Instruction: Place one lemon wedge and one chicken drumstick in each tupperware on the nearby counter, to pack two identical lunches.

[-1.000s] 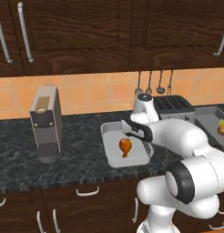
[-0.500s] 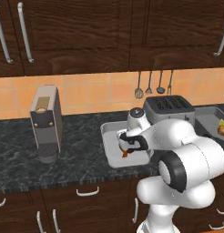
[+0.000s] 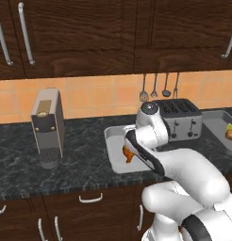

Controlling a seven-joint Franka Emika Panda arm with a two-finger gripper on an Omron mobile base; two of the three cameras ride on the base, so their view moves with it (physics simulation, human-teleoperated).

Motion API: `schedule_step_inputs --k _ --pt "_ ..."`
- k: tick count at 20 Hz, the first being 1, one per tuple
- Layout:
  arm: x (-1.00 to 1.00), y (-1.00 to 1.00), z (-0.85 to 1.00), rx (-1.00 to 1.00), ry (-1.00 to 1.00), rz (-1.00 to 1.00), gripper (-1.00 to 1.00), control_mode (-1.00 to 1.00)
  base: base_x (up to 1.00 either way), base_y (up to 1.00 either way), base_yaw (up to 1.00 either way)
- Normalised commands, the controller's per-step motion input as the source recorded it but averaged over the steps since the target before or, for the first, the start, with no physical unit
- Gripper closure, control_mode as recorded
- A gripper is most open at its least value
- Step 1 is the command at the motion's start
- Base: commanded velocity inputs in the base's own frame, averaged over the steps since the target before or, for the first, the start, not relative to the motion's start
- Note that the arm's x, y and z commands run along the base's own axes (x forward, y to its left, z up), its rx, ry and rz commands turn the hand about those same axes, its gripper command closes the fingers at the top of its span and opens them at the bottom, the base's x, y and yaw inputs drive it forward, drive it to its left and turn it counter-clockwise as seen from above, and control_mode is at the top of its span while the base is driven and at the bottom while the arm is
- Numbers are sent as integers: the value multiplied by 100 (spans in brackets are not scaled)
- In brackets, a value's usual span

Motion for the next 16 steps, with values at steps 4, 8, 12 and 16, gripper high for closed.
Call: schedule_step_inputs --k 4,8,12,16 --pt "-100 18 100 0 -28 0 -100 -100 0 0 0" --pt "-100 4 100 0 -34 0 -100 -100 0 0 0" --pt "-100 -47 100 1 -60 12 -100 -100 0 0 0" --pt "-100 -93 88 22 -54 2 -100 -100 0 0 0"
